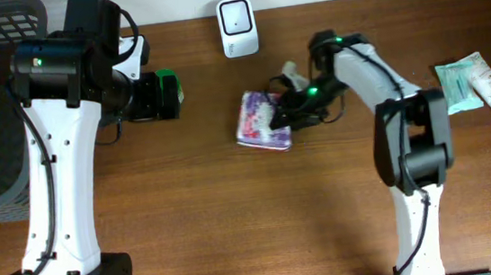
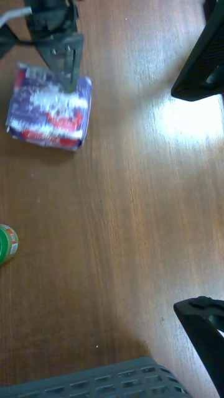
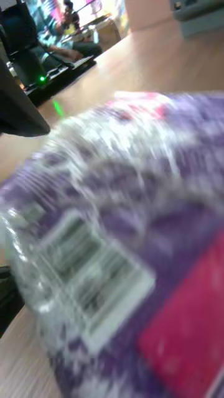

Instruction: Scan the item barcode

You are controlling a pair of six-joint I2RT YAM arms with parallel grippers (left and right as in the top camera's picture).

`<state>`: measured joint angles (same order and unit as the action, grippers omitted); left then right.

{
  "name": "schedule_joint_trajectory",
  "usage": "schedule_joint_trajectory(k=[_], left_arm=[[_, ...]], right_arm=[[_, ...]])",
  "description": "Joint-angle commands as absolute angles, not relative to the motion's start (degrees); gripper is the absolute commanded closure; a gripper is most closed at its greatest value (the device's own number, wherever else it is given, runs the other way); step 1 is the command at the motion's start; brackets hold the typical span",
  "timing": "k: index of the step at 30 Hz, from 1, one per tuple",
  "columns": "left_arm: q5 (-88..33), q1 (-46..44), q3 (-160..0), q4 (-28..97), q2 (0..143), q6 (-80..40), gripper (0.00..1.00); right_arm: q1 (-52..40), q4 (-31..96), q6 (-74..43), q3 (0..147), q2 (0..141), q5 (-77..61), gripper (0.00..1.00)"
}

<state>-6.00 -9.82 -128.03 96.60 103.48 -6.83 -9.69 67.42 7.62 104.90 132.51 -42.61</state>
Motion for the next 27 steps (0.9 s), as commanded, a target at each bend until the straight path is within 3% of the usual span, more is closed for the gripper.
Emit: schedule_joint_trajectory(k=[1,3,6,9,11,12,14,17,21,22,25,27], left_arm=[[-6.17,-9.96,-128.11,96.55,102.63,-5.93,0.01],[-6.17,-9.96,-128.11,96.55,102.63,-5.93,0.01],[-6.17,-9.96,-128.11,96.55,102.63,-5.93,0.01],[-6.17,-9.96,-128.11,96.55,102.63,-5.93,0.01],[-6.17,-9.96,-128.11,96.55,102.63,-5.93,0.01],[-6.17,-9.96,-128.11,96.55,102.63,-5.93,0.01],[-6.17,-9.96,-128.11,96.55,102.63,-5.93,0.01],[-6.17,-9.96,-128.11,96.55,102.63,-5.93,0.01],[-6.17,-9.96,-128.11,96.55,102.63,-5.93,0.01],[-6.17,-9.96,-128.11,96.55,102.63,-5.93,0.01],[-6.17,-9.96,-128.11,96.55,102.63,-5.93,0.01],[-6.17,-9.96,-128.11,96.55,102.63,-5.93,0.01]], right_arm=[[-11.14,69.19,5.93,113.65,131.63,-39.51,0.4],[-9.89,77.23,-2.02,122.67,131.61,-33.52,0.4],[-11.0,83.37,-6.04,119.46,131.63,-34.09,0.36],[-14.7,68.86,-24.93,106.19,131.63,-33.8,0.37],[-16.03,62.28,-29.34,101.49,131.63,-33.8,0.37],[-16.08,60.27,-29.63,100.07,131.63,-33.74,0.4],[-15.9,59.35,-28.75,99.35,131.63,-28.75,0.62],[-12.25,64.77,-17.1,102.08,131.39,-23.73,0.62],[-5.78,81.93,15.31,123.76,131.39,-23.14,0.67],[-5.43,84.42,15.84,128.95,131.39,-20.73,0.53],[-4.73,90.0,-0.27,132.73,131.5,-22.76,0.48],[-4.86,90.15,-4.97,127.48,131.52,-27.24,0.37]])
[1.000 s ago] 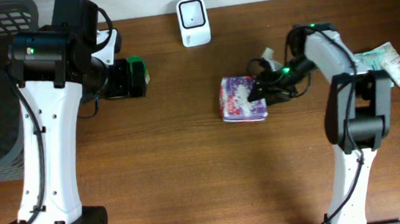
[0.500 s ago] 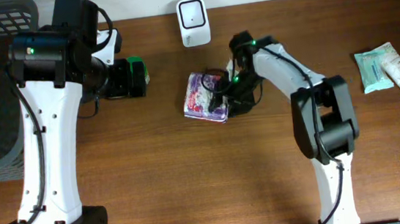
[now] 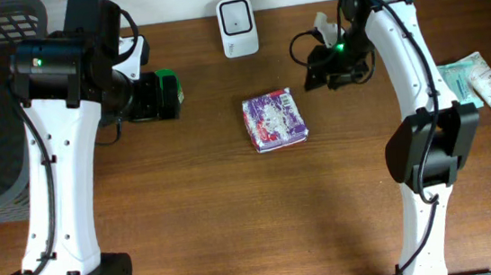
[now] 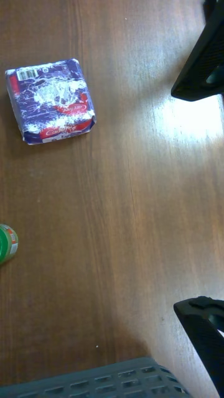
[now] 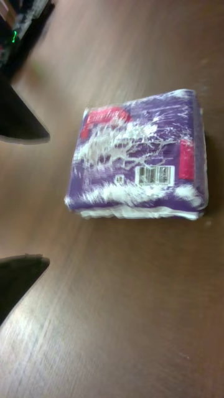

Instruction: Scan the item barcode

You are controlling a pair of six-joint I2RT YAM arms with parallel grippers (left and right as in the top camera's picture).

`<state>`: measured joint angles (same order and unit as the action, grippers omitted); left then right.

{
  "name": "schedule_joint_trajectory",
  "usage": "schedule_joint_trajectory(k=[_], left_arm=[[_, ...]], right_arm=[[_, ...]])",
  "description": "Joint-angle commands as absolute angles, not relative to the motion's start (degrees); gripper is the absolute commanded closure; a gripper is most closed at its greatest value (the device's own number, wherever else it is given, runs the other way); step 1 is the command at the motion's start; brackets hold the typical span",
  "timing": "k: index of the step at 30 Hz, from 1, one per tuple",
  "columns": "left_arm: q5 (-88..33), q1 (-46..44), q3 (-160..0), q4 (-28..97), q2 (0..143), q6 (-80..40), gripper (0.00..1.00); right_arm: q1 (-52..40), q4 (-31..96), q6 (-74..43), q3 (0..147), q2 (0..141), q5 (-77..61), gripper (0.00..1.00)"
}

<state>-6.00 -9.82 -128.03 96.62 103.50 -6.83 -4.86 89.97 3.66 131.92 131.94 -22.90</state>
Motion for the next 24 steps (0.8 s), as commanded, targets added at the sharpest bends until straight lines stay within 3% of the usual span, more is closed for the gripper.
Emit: schedule_joint_trajectory(k=[1,5,8,11,15,17,18,19,24], left_arm=[[-6.17,-9.96,-128.11,96.55,102.63,-5.93,0.01],[-6.17,-9.96,-128.11,96.55,102.63,-5.93,0.01],[-6.17,-9.96,-128.11,96.55,102.63,-5.93,0.01],[-6.17,-9.96,-128.11,96.55,102.63,-5.93,0.01],[-6.17,-9.96,-128.11,96.55,102.63,-5.93,0.01],[-6.17,-9.96,-128.11,96.55,102.63,-5.93,0.01],[-6.17,-9.96,-128.11,96.55,102.63,-5.93,0.01],[-6.17,-9.96,-128.11,96.55,102.63,-5.93,0.01],[-6.17,-9.96,-128.11,96.55,102.63,-5.93,0.01]], right_arm=[[-4.78,88.53,-7.05,123.81,131.52,-28.86,0.34],[-4.1,76.47,-14.96,106.1,131.52,-49.32,0.34],[-4.05,72.49,-23.51,100.79,131.52,-38.41,0.34],[-3.7,67.79,-23.81,100.29,131.52,-37.17,0.35],[-0.25,52.86,-25.36,100.62,131.5,-37.01,0.54],[2.17,53.54,-22.59,104.05,131.5,-39.94,0.51],[3.18,57.36,-21.17,107.61,131.5,-43.86,0.39],[3.4,61.21,-20.82,109.73,131.5,-44.84,0.37],[-3.05,67.16,-36.86,109.89,131.52,-37.91,0.37]])
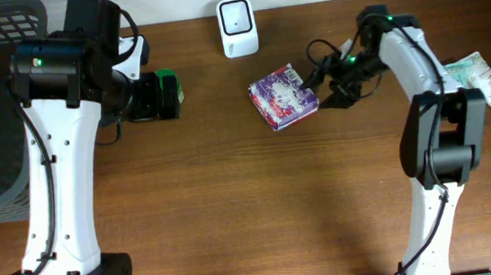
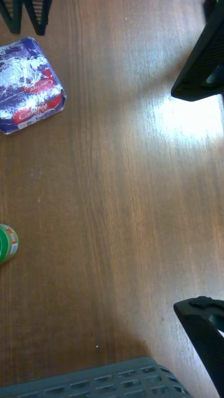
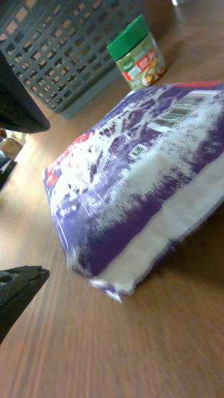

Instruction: Scan the item barcode

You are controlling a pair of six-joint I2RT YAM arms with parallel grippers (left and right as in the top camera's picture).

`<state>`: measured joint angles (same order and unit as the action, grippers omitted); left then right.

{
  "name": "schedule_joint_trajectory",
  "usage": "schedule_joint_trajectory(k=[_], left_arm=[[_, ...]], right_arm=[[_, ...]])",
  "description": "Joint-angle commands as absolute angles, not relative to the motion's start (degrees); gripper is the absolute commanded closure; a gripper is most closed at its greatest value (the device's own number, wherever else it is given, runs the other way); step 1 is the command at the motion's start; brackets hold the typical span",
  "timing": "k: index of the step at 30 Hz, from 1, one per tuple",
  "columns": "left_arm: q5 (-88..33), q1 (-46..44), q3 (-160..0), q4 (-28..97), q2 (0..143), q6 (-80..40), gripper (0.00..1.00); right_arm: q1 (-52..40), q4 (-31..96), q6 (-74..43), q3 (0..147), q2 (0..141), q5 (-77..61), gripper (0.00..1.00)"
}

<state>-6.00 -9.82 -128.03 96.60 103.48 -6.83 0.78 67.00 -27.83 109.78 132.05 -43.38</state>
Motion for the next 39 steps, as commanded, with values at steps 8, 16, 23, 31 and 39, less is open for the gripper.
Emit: schedule_joint_trajectory(k=[8,16,23,31,39], left_arm=[[-6.17,-9.96,-128.11,96.55,102.63,-5.93,0.01],[-6.17,-9.96,-128.11,96.55,102.63,-5.93,0.01],[-6.17,-9.96,-128.11,96.55,102.63,-5.93,0.01],[-6.17,-9.96,-128.11,96.55,102.63,-5.93,0.01],[-6.17,-9.96,-128.11,96.55,102.63,-5.93,0.01]], right_arm=[[-8.58,59.27,-51.59,105.84,131.52,-22.04,0.38],[-8.08,53.52,-17.63,106.83,130.19,-28.1,0.96],[-8.01,61.21,7.14,123.87,126.72,-26.11,0.96],[-15.14,71.42,23.97,136.2,126.67,-25.65,0.96],[-15.35,73.21,8.03,143.17,126.65,-13.21,0.96]])
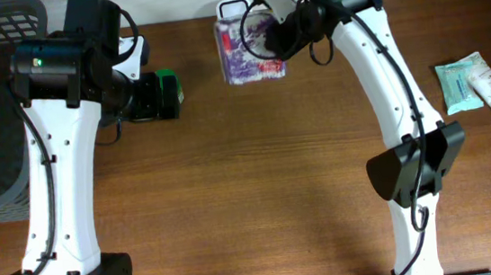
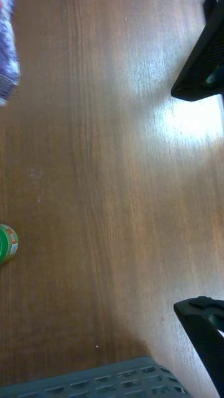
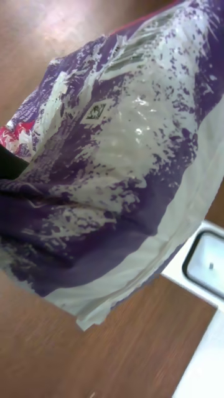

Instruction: Scan the item barcode

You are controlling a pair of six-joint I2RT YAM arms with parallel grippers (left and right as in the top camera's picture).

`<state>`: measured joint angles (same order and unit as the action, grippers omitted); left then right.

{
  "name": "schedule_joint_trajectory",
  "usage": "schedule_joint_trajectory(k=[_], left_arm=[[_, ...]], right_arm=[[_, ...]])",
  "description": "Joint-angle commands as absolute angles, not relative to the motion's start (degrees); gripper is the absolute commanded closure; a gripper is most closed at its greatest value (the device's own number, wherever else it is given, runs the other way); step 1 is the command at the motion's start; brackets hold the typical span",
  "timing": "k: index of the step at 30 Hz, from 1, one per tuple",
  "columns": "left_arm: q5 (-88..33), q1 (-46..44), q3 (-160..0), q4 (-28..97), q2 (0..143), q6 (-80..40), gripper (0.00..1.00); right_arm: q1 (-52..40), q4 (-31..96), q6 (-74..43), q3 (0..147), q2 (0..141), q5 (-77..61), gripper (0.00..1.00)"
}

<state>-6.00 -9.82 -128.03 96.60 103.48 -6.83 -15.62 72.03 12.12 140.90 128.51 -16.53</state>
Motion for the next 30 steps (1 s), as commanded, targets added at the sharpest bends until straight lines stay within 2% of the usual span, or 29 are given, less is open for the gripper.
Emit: schedule_joint_trajectory(k=[1,3,17,19,22,24,29,30], left_arm=[[-6.17,-9.96,-128.11,96.55,102.63,-5.93,0.01],[-6.17,-9.96,-128.11,96.55,102.63,-5.93,0.01],[-6.17,-9.96,-128.11,96.55,102.63,-5.93,0.01],[-6.17,-9.96,-128.11,96.55,102.63,-5.93,0.01],[-6.17,-9.96,-128.11,96.55,102.63,-5.93,0.01],[-6.17,-9.96,-128.11,96.55,102.63,-5.93,0.01],[-6.17,-9.96,-128.11,96.55,102.63,-5.93,0.01],[-6.17,-9.96,-128.11,96.55,102.63,-5.93,0.01]], right_arm=[[-15.35,74.22,8.03,143.17,126.65,-12.78,0.96],[-15.31,75.31,7.97,143.15,126.65,-8.73,0.96],[-15.31,77.84,7.6,143.04,126.74,-7.33,0.96],[-15.31,81.65,-5.28,143.04,126.78,13.06,0.96],[-15.31,92.64,-13.93,138.63,127.02,28.86,0.96],[-15.31,93.41,-18.83,131.87,127.11,36.38,0.96],[-15.38,88.99,-18.98,113.6,127.13,36.47,0.96],[-15.49,88.42,-18.98,112.64,127.31,34.96,0.92]])
